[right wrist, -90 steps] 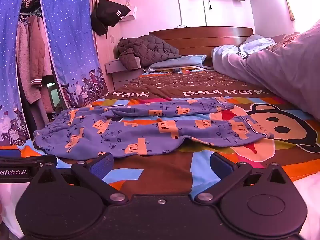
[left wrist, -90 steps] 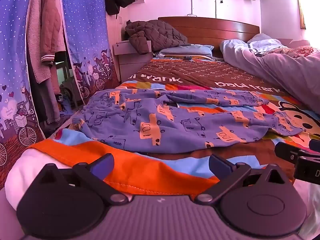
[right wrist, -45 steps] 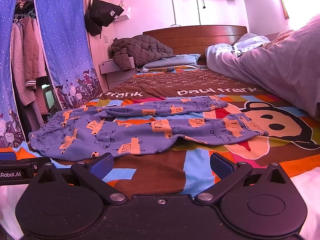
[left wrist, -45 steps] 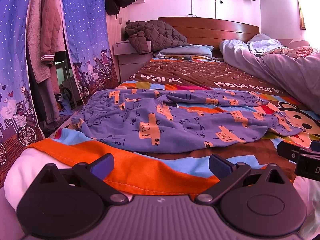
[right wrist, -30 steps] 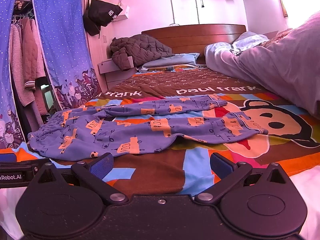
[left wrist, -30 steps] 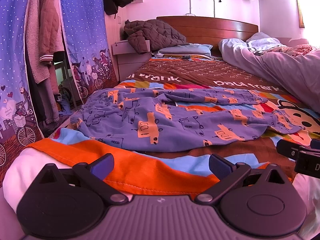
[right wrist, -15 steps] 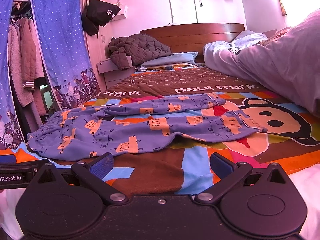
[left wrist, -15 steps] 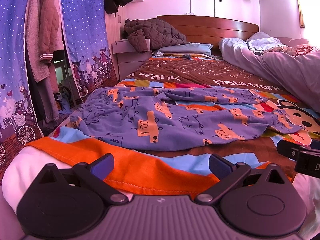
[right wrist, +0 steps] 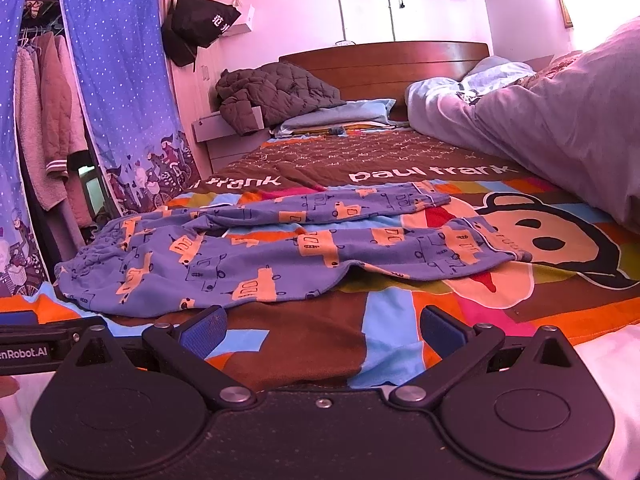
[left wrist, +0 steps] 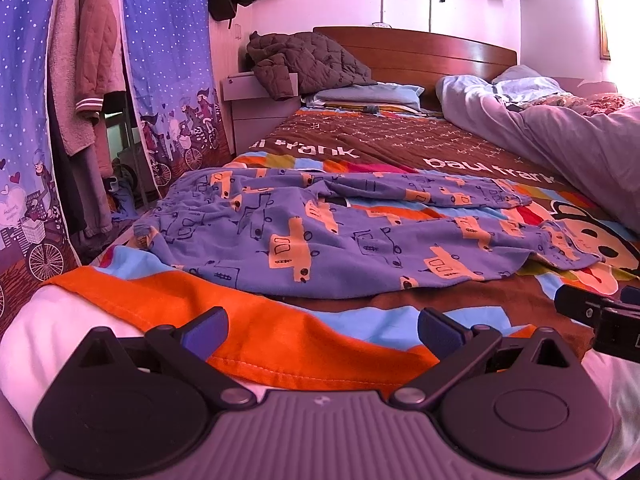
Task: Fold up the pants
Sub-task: 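Lower both grippers onto the pants waistband and close on its edge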
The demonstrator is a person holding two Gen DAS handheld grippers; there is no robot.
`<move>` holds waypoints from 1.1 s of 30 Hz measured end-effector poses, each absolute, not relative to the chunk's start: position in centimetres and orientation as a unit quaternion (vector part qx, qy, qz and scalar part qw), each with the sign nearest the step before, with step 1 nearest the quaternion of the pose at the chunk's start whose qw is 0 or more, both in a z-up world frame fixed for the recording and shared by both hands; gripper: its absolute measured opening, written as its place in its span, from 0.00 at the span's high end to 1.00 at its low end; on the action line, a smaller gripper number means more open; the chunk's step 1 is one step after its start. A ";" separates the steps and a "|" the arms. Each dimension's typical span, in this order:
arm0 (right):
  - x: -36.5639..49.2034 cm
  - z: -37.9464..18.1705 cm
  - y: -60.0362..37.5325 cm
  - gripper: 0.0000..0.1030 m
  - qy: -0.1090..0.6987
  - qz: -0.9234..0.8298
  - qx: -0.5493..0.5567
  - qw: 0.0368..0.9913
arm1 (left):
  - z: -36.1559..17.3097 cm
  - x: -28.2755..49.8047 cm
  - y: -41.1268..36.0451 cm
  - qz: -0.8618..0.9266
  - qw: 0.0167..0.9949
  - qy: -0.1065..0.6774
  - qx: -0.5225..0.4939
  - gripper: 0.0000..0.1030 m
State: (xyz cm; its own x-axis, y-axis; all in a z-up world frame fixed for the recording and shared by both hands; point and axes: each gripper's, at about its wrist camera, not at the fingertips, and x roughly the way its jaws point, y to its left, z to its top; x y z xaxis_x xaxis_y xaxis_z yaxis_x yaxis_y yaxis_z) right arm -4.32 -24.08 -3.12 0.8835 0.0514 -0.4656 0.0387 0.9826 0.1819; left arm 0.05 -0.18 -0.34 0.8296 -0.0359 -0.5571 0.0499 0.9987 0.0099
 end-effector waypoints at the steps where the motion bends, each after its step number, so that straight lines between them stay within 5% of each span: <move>1: -4.3 -3.0 -24.1 0.01 0.244 0.004 0.093 0.965 | -0.2 0.1 -0.1 -0.024 0.956 0.292 0.009 0.00; 16: 1.0 3.7 -30.1 0.00 0.194 0.117 0.090 0.970 | 7.7 8.4 4.6 0.004 0.964 0.250 0.094 0.00; 24: 15.1 7.6 -29.2 0.00 0.283 0.184 -0.018 0.941 | 9.4 21.5 9.5 0.042 0.951 0.281 0.123 0.00; 33: 32.0 3.0 -22.1 0.01 0.341 0.249 -0.171 0.890 | 4.9 36.7 13.6 -0.003 0.931 0.340 0.132 0.02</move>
